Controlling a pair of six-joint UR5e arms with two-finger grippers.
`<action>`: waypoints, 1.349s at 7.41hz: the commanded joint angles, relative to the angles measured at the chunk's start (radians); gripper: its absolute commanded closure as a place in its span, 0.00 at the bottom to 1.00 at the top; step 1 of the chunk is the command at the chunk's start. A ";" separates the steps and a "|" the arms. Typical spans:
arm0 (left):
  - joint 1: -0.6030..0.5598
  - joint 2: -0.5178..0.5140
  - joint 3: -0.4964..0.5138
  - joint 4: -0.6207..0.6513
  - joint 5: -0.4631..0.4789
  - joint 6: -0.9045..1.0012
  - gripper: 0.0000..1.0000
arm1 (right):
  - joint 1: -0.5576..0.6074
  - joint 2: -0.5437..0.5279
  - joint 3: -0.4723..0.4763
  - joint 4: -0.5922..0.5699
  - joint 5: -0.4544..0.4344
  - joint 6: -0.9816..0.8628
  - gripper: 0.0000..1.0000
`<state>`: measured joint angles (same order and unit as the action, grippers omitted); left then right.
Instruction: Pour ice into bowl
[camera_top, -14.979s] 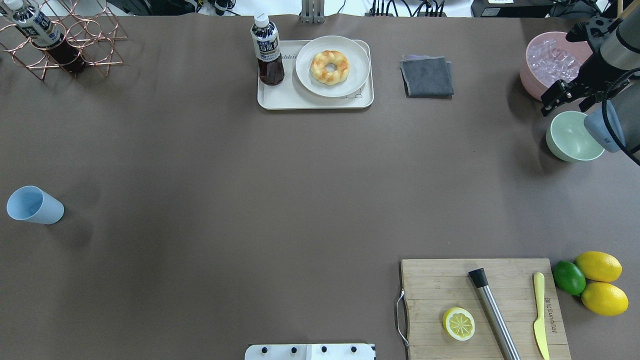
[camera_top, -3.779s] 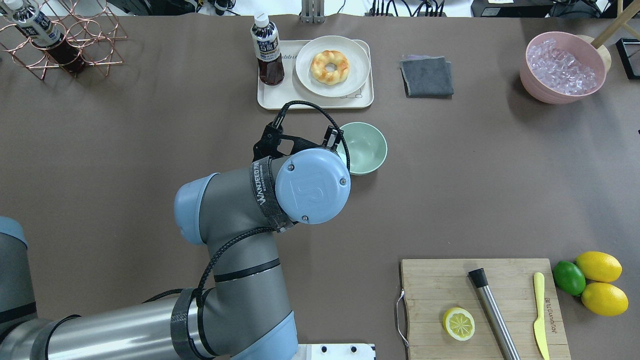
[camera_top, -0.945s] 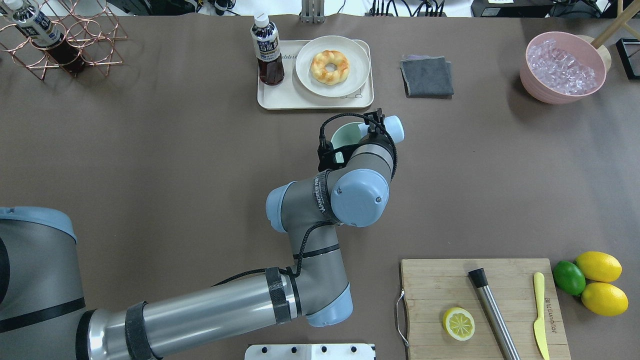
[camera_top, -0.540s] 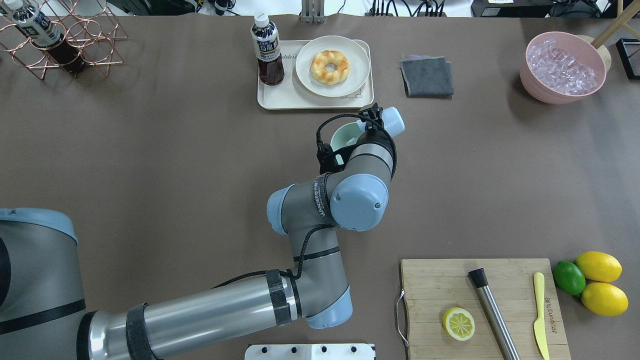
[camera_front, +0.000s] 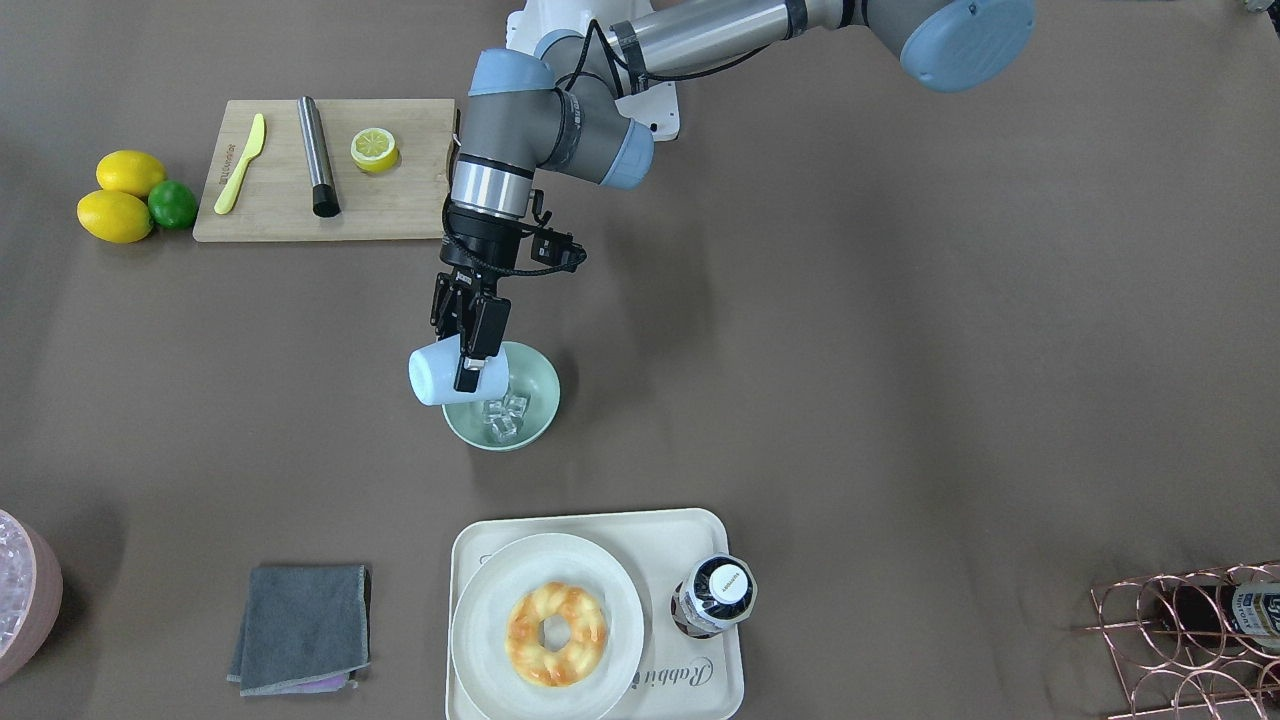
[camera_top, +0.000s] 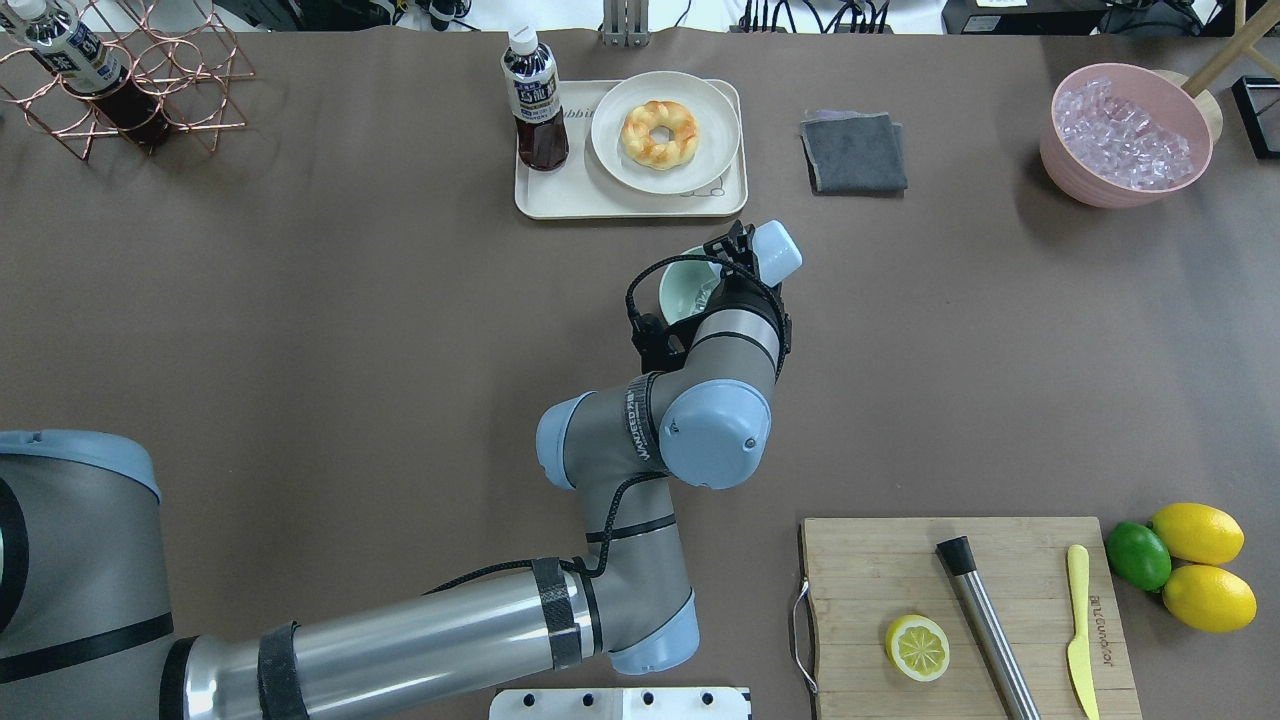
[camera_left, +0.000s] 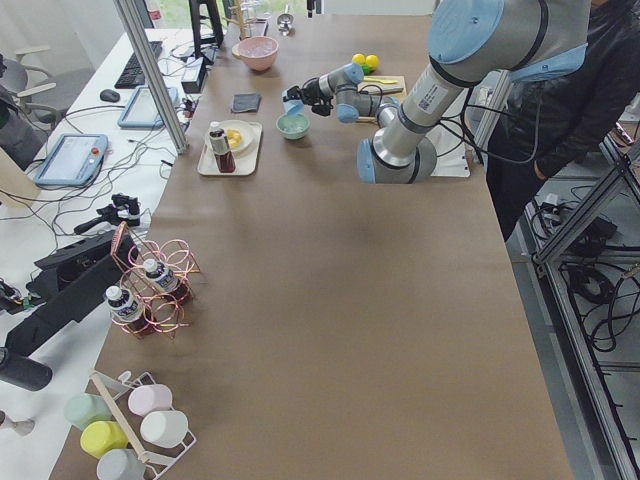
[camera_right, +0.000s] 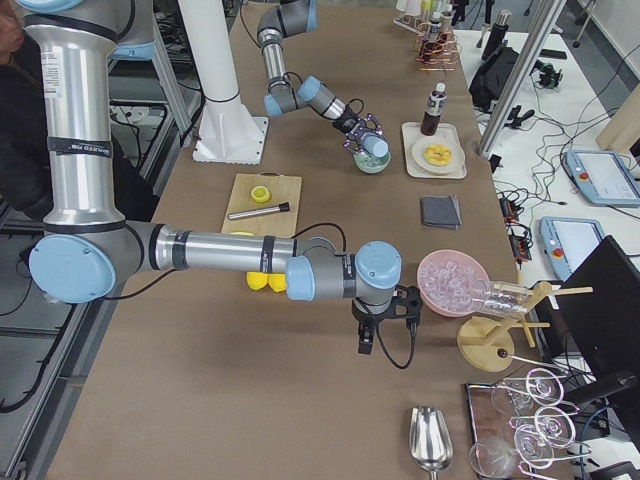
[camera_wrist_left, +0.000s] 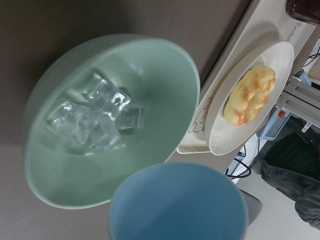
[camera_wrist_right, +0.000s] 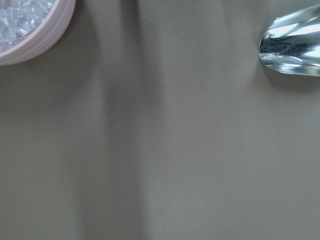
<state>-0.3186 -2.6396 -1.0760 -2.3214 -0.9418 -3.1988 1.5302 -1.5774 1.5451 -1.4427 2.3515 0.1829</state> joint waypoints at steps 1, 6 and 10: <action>-0.002 -0.005 -0.013 0.000 0.012 -0.015 0.56 | 0.011 0.005 0.041 -0.056 0.005 0.000 0.01; -0.062 0.160 -0.336 0.333 -0.185 0.323 0.57 | 0.010 0.010 0.017 -0.048 0.008 -0.003 0.01; -0.250 0.288 -0.676 0.801 -0.440 0.619 0.59 | 0.010 0.008 0.010 -0.044 0.009 -0.003 0.01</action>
<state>-0.4914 -2.3698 -1.6672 -1.6878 -1.3022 -2.7010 1.5394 -1.5671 1.5550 -1.4871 2.3602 0.1795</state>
